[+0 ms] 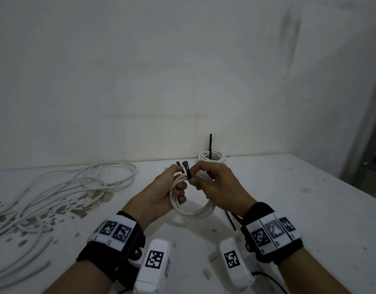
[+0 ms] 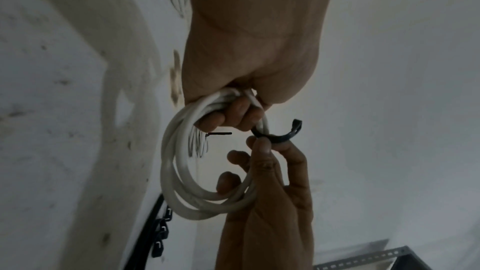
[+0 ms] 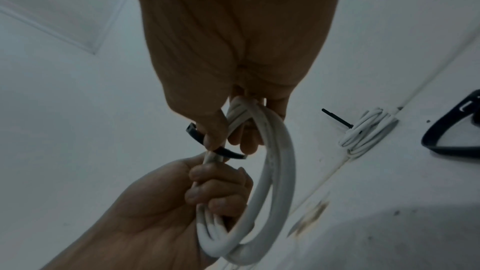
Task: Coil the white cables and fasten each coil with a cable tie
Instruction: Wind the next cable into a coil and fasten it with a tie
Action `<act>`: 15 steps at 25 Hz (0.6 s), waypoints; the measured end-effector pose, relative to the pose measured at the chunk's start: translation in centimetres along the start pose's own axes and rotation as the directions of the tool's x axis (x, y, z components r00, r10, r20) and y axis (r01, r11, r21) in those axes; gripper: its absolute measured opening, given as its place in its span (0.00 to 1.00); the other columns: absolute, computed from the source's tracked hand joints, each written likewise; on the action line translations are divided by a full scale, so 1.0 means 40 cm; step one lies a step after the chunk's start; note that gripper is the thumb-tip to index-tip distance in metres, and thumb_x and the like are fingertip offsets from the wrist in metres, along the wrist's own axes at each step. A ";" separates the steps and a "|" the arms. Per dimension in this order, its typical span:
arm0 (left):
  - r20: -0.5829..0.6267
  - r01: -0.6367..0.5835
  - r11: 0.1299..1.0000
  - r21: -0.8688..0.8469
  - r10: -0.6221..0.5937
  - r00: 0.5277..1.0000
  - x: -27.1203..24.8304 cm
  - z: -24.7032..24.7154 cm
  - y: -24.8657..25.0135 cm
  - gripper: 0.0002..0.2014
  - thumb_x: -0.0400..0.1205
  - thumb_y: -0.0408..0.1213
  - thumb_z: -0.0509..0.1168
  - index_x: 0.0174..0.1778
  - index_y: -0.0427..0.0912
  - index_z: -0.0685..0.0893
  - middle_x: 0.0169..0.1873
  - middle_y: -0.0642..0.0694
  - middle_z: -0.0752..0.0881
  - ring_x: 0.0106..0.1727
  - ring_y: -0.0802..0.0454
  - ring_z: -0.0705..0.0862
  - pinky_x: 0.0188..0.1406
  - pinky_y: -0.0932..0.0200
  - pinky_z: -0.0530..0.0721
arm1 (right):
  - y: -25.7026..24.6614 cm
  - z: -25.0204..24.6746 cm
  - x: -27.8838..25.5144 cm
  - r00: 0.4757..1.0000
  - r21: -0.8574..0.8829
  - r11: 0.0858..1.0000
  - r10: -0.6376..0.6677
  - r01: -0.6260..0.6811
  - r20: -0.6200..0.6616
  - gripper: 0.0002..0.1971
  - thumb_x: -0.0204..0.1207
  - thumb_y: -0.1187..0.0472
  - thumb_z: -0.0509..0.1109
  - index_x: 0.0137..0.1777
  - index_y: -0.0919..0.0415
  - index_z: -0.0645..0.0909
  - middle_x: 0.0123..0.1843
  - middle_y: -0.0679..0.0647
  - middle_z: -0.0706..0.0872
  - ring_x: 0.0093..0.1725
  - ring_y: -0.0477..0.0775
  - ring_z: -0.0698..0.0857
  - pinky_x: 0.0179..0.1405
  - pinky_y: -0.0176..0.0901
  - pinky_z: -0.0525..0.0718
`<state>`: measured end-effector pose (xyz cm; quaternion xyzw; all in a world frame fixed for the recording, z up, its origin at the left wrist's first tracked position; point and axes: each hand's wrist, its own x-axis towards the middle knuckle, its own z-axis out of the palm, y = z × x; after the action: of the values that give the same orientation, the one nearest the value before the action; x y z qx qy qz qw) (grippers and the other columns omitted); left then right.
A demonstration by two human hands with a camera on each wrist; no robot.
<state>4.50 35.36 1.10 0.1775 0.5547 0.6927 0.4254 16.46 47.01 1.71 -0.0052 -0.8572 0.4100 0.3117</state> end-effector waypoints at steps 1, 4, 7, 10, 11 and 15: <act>0.015 0.028 0.999 0.032 -0.029 0.999 -0.004 -0.005 0.004 0.17 0.84 0.50 0.61 0.34 0.43 0.78 0.22 0.50 0.73 0.19 0.55 0.69 0.28 0.58 0.73 | 0.001 0.001 0.003 1.000 0.015 1.000 0.003 -0.003 -0.018 0.04 0.77 0.68 0.74 0.42 0.62 0.85 0.31 0.47 0.82 0.30 0.49 0.78 0.27 0.38 0.76; 0.018 0.063 0.991 0.122 -0.066 0.998 -0.019 -0.016 0.008 0.22 0.83 0.60 0.62 0.37 0.45 0.85 0.26 0.50 0.79 0.25 0.55 0.76 0.37 0.56 0.77 | 0.007 0.004 0.010 0.998 0.064 0.998 0.018 -0.014 -0.067 0.04 0.77 0.69 0.74 0.42 0.64 0.84 0.33 0.54 0.84 0.32 0.50 0.81 0.32 0.34 0.77; 0.013 -0.058 0.997 0.057 0.057 0.998 -0.027 0.000 0.010 0.16 0.85 0.56 0.62 0.45 0.45 0.82 0.23 0.53 0.68 0.21 0.58 0.61 0.21 0.64 0.66 | 0.009 0.013 0.013 0.998 0.099 0.993 0.066 -0.064 -0.018 0.02 0.78 0.66 0.74 0.43 0.62 0.85 0.33 0.47 0.83 0.32 0.43 0.78 0.33 0.36 0.76; -0.085 -0.169 0.982 0.086 0.176 0.981 -0.024 0.012 0.015 0.16 0.87 0.52 0.61 0.44 0.41 0.80 0.24 0.51 0.69 0.19 0.60 0.59 0.15 0.66 0.58 | 0.008 0.022 0.016 1.000 -0.071 0.997 -0.014 0.013 -0.020 0.04 0.77 0.61 0.77 0.45 0.50 0.87 0.52 0.45 0.84 0.56 0.39 0.81 0.55 0.37 0.79; -0.116 -0.192 0.976 0.106 0.204 0.972 -0.021 0.010 0.017 0.17 0.87 0.51 0.61 0.43 0.40 0.80 0.25 0.50 0.71 0.19 0.59 0.60 0.15 0.66 0.59 | 0.006 0.022 0.016 1.000 -0.117 0.993 -0.020 0.017 -0.023 0.06 0.76 0.59 0.78 0.45 0.45 0.87 0.57 0.46 0.80 0.63 0.38 0.77 0.59 0.38 0.78; -0.199 -0.242 0.955 0.174 0.275 0.941 -0.018 0.004 0.016 0.15 0.87 0.47 0.63 0.43 0.41 0.87 0.26 0.48 0.81 0.20 0.58 0.66 0.19 0.63 0.61 | -0.012 0.021 0.008 1.000 -0.216 0.976 -0.012 0.017 0.023 0.09 0.75 0.54 0.79 0.44 0.36 0.84 0.67 0.47 0.72 0.73 0.45 0.67 0.68 0.45 0.71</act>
<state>4.78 34.86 1.90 0.2018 0.6198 0.7152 0.2522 15.89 46.17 1.83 -0.0284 -0.8999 0.3122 0.3030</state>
